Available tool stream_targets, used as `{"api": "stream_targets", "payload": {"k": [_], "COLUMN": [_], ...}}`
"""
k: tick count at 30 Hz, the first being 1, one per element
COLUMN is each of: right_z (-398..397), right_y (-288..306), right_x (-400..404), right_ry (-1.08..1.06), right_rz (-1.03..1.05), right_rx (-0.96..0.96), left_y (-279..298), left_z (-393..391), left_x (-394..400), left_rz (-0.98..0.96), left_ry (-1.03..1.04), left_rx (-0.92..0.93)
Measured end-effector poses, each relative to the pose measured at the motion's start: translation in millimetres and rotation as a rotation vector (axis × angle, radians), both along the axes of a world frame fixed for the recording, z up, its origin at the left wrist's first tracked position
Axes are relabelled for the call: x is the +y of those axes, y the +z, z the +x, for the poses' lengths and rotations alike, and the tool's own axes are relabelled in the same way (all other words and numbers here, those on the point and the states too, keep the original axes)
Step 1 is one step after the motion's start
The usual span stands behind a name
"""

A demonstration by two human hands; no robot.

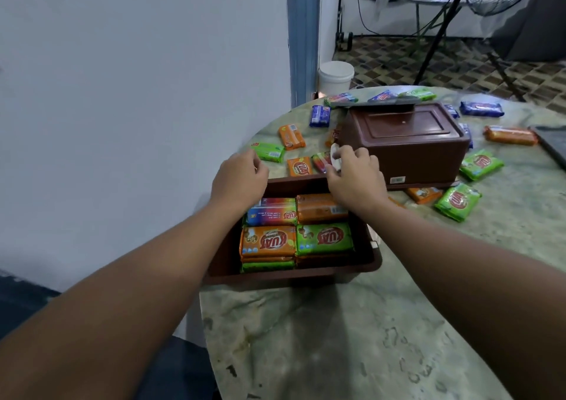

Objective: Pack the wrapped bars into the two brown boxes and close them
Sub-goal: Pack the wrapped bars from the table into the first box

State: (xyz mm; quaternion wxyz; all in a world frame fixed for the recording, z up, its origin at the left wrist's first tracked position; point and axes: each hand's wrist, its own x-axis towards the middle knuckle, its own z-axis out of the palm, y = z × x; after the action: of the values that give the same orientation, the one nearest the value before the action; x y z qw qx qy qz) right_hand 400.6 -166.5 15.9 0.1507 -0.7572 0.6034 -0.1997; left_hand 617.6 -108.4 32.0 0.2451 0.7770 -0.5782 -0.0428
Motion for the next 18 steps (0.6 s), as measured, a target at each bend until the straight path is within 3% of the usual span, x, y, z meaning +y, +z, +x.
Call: {"api": "stream_targets", "payload": {"k": [6,13,18], "right_z": [41.6,79.1,92.2], "right_y": [4.0,-2.8,-20.0], "right_x": [-35.0,-77.1,-102.0], "right_ry": [0.070,0.025,0.008], "right_rz": [0.080,0.175,0.239], "right_rx": [-0.081,-0.022,0.006], "left_y": [1.8,-27.2,-49.2], "left_z": [29.7,66.8,79.6], "left_x": [-52.7,-114.9,-159.0], "left_rz": [0.121,0.239,0.344], "left_ry": [-0.055,-0.160,-0.255], "left_rx": [-0.009,0.007,-0.143]}}
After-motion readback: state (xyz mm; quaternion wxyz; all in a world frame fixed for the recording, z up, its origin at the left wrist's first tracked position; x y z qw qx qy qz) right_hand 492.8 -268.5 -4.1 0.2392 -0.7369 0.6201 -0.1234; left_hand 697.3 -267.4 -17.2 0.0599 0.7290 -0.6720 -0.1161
